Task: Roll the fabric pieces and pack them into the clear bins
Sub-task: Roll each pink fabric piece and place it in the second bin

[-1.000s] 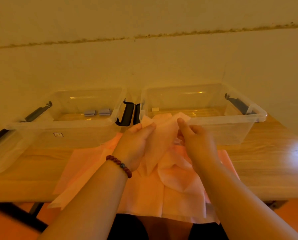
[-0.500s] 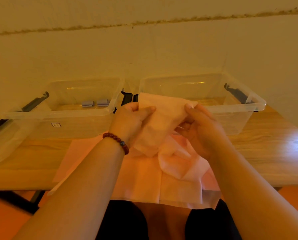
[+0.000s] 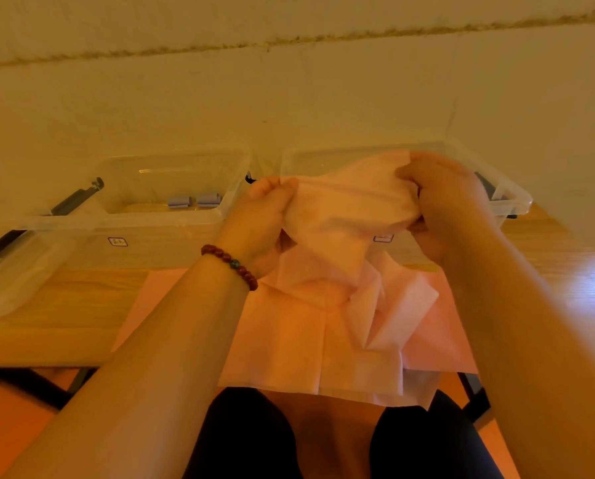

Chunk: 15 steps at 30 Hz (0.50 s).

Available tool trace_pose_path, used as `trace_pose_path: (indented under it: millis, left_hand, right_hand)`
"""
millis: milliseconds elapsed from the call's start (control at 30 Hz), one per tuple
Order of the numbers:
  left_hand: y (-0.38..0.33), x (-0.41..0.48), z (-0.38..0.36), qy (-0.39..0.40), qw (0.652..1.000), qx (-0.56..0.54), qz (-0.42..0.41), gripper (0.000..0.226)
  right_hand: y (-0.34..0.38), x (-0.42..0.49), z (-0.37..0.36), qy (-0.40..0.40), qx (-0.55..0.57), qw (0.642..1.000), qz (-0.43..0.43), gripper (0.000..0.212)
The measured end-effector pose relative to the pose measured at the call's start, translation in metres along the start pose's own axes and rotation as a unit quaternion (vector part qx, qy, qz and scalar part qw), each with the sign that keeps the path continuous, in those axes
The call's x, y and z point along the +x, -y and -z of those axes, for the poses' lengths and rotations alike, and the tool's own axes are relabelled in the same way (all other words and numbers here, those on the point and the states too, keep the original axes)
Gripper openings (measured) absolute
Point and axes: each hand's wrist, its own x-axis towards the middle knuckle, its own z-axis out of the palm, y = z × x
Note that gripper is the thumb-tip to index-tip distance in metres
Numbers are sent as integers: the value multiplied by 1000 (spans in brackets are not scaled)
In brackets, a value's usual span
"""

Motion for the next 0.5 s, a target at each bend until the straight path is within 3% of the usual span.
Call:
trace_pose_path:
  millis: [67,167,267,333,433,500]
  left_hand:
    - [0,4,-5,-57,989,122,-58,14]
    - [4,5,-10,-83,959,247,-107,6]
    - [11,2,-9,-71,966,239,-74,23]
    - [19,2,-5,-95,951,279,-93,41]
    - [30,-2,-2,-159,938,278,-131,47]
    - [39,-9,-5,-195,948,222,-120,49]
  right_hand:
    - [-2,2,-2,-20,-50,998,17,21]
    - [-11,10,0,-64,-146,986,45,14]
    - [-24,15,6,-76,-216,971,73,36]
    - [-32,17,9,-64,-246,963,90,43]
    - [-41,14,10,-77,-242,959,128,29]
    - [-50,4,10,-108,-151,972,143,21]
